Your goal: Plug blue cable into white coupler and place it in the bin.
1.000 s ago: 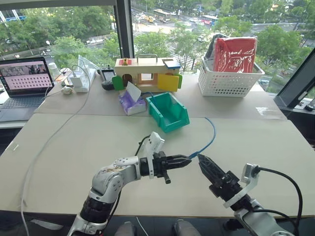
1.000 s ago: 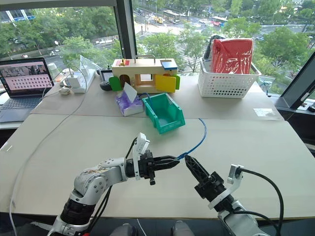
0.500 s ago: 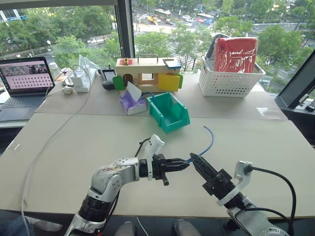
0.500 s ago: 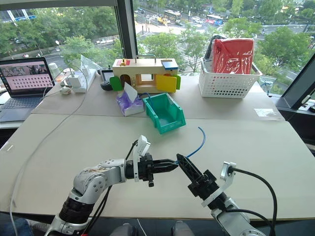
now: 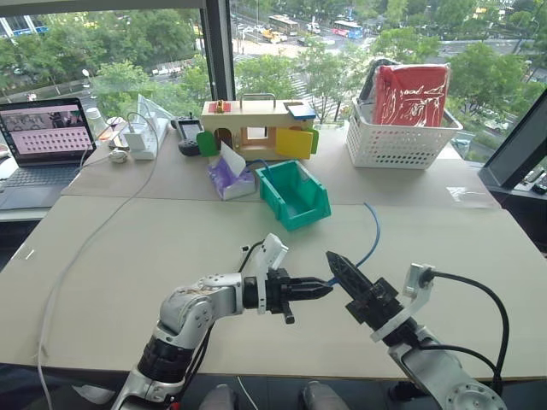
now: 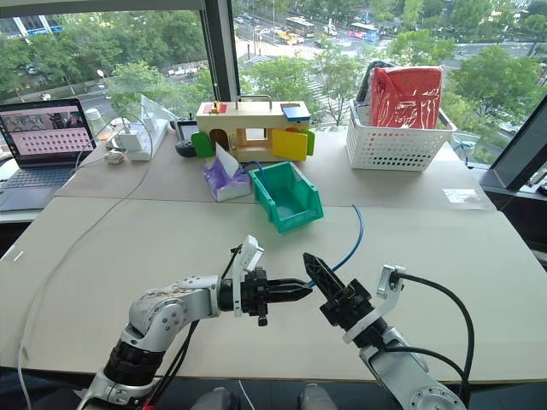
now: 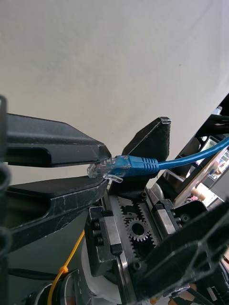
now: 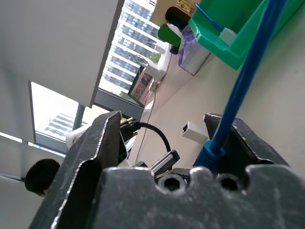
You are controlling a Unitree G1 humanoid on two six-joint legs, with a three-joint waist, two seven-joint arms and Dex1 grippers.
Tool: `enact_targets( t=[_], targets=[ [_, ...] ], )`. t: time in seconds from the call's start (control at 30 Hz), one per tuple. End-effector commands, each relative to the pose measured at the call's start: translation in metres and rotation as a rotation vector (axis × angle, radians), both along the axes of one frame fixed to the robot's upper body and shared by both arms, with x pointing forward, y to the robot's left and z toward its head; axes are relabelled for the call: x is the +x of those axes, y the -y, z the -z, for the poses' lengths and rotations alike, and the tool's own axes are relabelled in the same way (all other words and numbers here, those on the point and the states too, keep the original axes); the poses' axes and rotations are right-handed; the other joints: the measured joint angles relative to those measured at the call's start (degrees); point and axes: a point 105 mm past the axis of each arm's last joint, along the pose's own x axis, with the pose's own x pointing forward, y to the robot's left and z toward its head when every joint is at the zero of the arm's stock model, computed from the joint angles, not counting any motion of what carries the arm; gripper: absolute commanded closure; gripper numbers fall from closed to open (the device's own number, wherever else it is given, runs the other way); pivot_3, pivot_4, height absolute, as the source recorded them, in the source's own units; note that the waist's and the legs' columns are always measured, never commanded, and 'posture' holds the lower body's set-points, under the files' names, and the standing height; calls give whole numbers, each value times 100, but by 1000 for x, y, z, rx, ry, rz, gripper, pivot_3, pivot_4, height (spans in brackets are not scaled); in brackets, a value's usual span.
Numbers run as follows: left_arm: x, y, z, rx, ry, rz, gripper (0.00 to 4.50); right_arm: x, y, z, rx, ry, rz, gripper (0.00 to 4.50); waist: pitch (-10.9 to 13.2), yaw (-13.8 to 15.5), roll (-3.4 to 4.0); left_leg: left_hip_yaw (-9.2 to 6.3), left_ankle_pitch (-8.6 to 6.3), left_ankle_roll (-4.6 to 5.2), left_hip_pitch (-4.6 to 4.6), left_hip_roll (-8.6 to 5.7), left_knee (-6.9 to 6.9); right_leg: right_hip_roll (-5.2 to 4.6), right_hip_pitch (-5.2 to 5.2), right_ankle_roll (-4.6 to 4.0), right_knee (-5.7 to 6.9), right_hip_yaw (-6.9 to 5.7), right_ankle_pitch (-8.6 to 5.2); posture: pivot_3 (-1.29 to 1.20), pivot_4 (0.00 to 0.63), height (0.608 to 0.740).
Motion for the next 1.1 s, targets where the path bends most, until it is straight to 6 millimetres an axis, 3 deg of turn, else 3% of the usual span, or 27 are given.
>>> enact_targets(
  t=[0.03,0.17,0.27,0.33,0.57,1.1],
  targets=[
    [-3,4,-4,-5,18,15,4496,-8,-10,-30,42,94,-51,3208,0,0,0,0,0,0,1,0,0,0,0,0,0,0,0,0,150,716],
    [-3,4,-5,-10,17,11,4496,-7,-13,-32,31,85,-56,4487,0,-15,0,0,0,0,1,0,0,1,0,0,1,1,0,0,150,716],
    [-2,4,-5,-14,15,7,4496,-5,-14,-33,29,74,-51,4487,0,-6,-1,-1,0,0,2,0,0,1,1,0,1,1,0,0,150,716],
    [-2,4,-5,-16,14,5,4496,-5,-14,-34,33,68,-49,3542,0,-2,-1,-1,0,0,1,0,0,1,1,1,0,1,0,0,150,716],
    [-2,5,-5,-18,12,2,4496,-8,-17,-32,3,51,-72,1238,1,0,-1,0,0,0,-1,0,0,0,1,1,-1,1,1,0,150,716],
    [0,4,-5,-21,11,-5,4496,-19,-3,-25,29,7,-29,1238,1,3,-2,-1,0,1,1,0,0,1,2,-1,0,2,-1,0,150,716]
  ],
)
